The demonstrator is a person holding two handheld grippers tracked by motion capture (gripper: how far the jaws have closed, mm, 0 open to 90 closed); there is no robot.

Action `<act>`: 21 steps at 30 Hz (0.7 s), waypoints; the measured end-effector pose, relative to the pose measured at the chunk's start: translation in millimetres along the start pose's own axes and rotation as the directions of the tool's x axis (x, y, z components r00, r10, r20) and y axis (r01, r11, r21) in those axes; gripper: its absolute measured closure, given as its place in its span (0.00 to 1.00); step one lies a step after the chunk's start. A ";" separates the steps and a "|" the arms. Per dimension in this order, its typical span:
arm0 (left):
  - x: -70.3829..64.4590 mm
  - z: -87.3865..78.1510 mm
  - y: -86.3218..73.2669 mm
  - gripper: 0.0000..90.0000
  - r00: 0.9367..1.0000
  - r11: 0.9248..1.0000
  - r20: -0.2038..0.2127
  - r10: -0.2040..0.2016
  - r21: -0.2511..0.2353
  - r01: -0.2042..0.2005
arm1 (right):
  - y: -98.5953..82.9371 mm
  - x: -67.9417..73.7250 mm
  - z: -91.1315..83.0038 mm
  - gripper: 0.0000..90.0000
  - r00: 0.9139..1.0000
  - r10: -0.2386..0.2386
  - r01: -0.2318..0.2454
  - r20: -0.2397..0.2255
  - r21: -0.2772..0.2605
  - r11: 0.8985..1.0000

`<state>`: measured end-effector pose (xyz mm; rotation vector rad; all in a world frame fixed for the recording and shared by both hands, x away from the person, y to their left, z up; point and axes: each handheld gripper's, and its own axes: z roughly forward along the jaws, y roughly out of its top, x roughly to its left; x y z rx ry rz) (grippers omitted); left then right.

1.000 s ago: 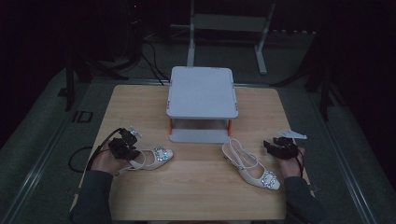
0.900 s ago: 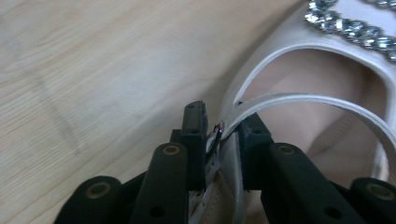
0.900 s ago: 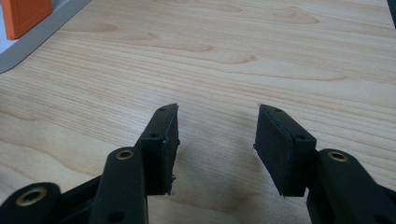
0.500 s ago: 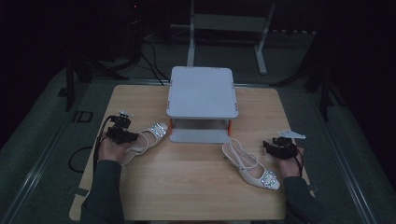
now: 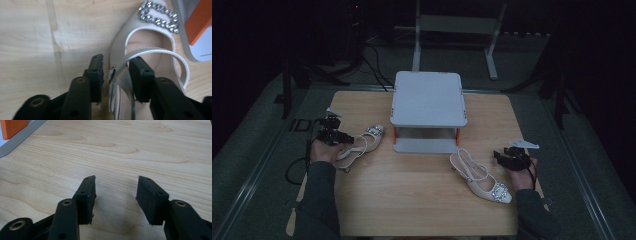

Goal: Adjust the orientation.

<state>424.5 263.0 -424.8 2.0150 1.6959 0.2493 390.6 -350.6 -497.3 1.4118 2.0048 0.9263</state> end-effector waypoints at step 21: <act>-11.2 0.5 6.2 0.58 0.978 0.978 0.004 0.209 0.020 -0.209 | -0.3 -0.3 0.0 0.55 1.000 0.004 -0.004 0.000 0.000 1.000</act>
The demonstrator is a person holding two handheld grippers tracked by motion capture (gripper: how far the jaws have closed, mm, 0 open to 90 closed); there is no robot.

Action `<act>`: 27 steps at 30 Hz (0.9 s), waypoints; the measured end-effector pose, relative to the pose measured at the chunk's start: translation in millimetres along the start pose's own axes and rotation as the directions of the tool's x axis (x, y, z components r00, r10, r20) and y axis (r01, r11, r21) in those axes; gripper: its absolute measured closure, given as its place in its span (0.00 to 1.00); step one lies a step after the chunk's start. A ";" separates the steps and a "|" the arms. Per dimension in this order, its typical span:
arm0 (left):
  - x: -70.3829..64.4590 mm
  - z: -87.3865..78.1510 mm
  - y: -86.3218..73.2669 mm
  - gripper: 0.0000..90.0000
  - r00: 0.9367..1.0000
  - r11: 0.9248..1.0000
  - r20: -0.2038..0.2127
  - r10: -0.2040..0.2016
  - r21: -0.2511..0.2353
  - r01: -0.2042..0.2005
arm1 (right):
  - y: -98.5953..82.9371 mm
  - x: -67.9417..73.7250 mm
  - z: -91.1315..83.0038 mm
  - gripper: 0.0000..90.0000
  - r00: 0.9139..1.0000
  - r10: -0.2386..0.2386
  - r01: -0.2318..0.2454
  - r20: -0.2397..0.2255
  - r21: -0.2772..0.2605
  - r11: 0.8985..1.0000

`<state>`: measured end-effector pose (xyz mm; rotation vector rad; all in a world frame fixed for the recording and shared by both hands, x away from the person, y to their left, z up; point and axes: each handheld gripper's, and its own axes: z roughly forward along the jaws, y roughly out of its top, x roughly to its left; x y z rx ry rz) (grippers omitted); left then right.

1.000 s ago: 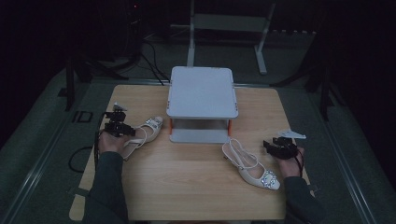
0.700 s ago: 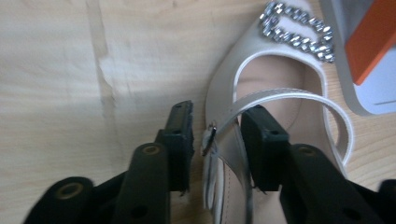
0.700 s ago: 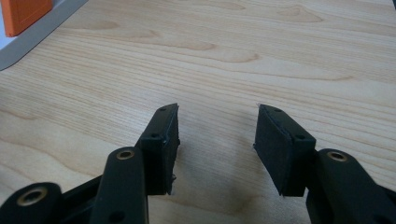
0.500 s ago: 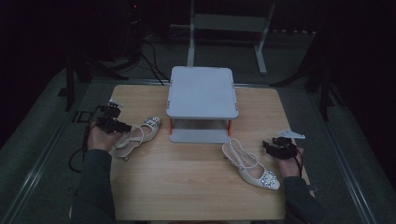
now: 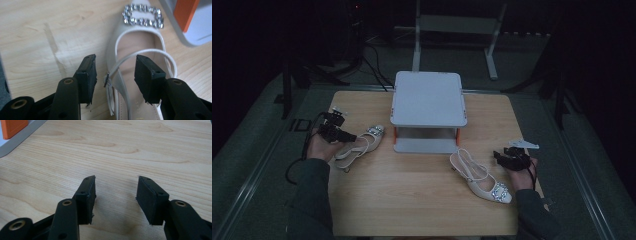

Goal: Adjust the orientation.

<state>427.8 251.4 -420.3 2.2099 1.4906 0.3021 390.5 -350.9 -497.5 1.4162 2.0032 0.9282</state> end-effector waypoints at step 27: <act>21.7 25.8 -9.2 0.90 0.945 0.955 0.135 -0.297 0.049 0.293 | -0.6 -1.1 0.2 0.54 1.000 0.002 -0.002 0.002 -0.001 1.000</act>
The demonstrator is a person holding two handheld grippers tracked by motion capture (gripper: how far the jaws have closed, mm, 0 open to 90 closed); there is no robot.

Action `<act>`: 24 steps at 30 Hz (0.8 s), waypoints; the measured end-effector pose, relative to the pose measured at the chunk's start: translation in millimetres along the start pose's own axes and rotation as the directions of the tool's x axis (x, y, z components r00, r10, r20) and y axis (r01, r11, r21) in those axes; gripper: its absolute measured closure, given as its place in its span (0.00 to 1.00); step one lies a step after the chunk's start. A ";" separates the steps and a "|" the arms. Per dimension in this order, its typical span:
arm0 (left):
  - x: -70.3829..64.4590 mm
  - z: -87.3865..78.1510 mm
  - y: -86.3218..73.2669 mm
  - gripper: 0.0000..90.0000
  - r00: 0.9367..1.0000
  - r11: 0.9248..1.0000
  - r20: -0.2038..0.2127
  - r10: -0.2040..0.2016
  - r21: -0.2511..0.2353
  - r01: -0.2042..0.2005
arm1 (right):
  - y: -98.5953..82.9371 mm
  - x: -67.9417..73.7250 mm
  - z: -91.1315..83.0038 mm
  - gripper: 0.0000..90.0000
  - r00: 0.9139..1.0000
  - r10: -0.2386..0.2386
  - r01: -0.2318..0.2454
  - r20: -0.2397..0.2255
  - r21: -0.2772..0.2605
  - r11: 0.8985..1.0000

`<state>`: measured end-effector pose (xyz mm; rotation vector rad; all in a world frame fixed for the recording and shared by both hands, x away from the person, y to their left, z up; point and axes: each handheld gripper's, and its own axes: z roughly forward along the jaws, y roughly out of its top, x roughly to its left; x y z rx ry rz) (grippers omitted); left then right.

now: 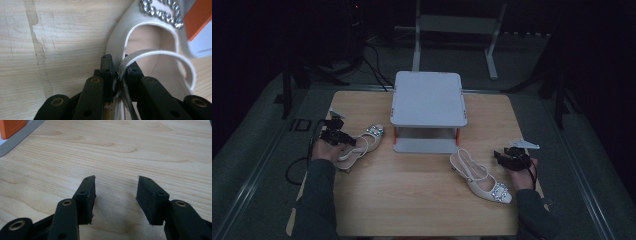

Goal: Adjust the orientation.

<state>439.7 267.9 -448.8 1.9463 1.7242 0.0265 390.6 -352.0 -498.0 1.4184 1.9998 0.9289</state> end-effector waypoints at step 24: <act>-25.5 -47.2 22.5 0.90 0.990 0.975 0.043 -0.137 -0.169 0.142 | -0.1 -0.6 -0.3 0.54 1.000 0.001 -0.001 0.003 -0.003 1.000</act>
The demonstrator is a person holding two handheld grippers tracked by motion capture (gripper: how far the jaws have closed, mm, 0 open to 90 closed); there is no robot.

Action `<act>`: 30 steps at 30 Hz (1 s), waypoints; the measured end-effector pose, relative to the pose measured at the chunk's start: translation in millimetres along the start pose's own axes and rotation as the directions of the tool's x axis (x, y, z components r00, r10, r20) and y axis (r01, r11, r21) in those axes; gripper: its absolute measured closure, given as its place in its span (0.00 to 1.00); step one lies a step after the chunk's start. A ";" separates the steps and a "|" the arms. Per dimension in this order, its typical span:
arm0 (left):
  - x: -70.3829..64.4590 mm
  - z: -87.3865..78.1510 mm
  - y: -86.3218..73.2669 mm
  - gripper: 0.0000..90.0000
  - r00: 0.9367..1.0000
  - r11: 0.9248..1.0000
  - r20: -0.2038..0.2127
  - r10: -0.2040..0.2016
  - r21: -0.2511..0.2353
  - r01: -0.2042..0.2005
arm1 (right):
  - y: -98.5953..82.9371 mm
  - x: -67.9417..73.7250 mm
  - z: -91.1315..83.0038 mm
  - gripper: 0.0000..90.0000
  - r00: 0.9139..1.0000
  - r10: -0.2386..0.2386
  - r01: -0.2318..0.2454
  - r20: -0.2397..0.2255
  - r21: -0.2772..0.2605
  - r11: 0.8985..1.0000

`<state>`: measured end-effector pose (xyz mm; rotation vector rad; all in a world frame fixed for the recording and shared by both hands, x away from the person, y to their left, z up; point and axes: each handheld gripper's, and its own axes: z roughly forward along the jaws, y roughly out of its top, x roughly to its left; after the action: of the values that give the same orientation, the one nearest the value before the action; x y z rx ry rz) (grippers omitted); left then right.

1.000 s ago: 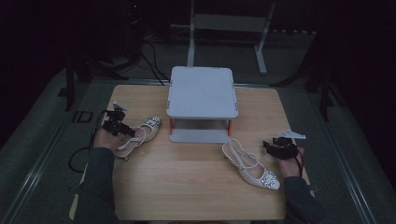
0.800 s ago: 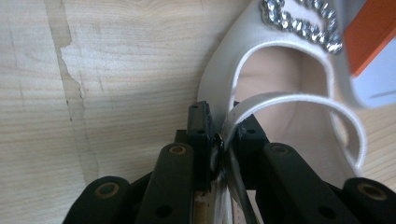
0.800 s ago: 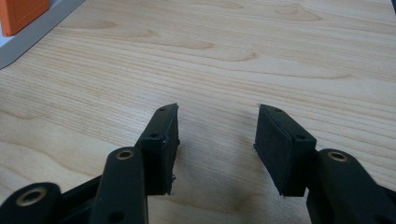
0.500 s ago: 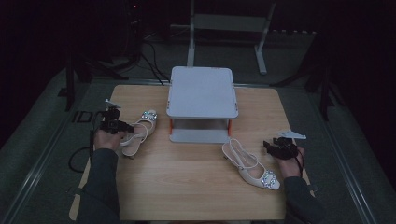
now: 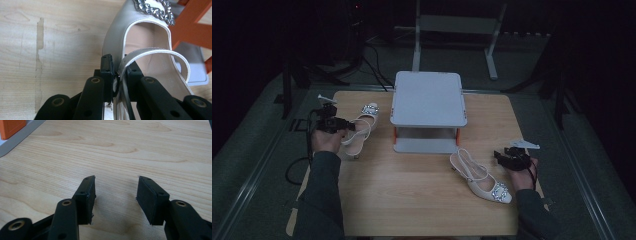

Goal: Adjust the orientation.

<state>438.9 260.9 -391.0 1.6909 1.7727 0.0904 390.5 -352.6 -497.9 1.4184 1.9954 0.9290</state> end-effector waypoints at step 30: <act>-66.1 -50.0 56.4 0.90 0.999 0.990 0.022 -0.041 -0.136 0.043 | -0.2 -0.8 -0.1 0.54 1.000 0.008 -0.008 -0.001 -0.001 1.000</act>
<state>457.3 229.3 -297.7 1.5516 1.7465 0.1726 390.6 -353.5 -498.0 1.4263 1.9914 0.9345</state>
